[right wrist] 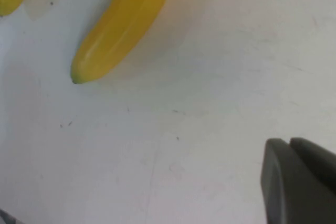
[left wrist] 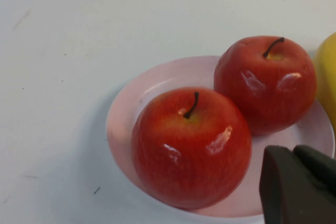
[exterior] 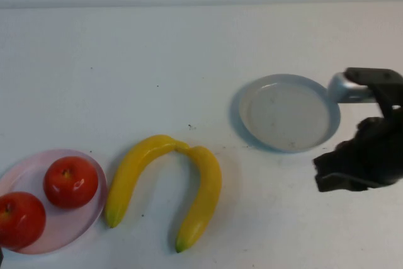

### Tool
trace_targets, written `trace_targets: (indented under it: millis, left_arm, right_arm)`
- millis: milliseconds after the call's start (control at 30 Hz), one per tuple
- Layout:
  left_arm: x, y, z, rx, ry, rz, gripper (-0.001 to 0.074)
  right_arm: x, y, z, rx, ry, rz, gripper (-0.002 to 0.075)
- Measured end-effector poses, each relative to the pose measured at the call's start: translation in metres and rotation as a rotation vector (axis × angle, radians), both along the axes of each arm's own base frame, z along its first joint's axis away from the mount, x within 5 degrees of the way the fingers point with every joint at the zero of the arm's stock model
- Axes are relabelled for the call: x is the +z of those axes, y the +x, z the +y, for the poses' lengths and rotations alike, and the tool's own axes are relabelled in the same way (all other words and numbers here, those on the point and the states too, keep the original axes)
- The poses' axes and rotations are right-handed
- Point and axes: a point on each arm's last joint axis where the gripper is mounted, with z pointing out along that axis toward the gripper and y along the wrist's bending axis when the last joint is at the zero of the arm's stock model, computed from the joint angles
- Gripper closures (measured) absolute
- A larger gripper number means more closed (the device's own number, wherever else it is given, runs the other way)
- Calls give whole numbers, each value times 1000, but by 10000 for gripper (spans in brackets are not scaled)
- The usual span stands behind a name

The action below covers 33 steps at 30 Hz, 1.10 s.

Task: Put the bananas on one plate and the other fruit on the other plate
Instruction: Put another type of fruit in the right plate

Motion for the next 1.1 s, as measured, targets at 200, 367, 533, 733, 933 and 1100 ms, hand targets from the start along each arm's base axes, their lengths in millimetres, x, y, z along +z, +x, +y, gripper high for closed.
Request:
trace_targets:
  millis: [200, 367, 533, 733, 933, 1100]
  left_arm:
    - [0, 0, 0, 0, 0, 0, 738]
    - [0, 0, 0, 0, 0, 0, 738]
    - [0, 0, 0, 0, 0, 0, 738]
    - [0, 0, 0, 0, 1, 0, 738]
    - [0, 0, 0, 0, 1, 0, 738]
    - [0, 0, 0, 0, 1, 0, 738]
  right_arm:
    - [-6, 10, 70, 129, -42, -12, 743]
    - [-20, 21, 121, 215, -67, 31, 673]
    - [-35, 46, 153, 228, -99, 94, 410]
    - [-59, 72, 174, 132, -150, 173, 253]
    - [-67, 91, 179, 106, -237, 122, 241]
    - [-83, 97, 180, 103, -296, 123, 295]
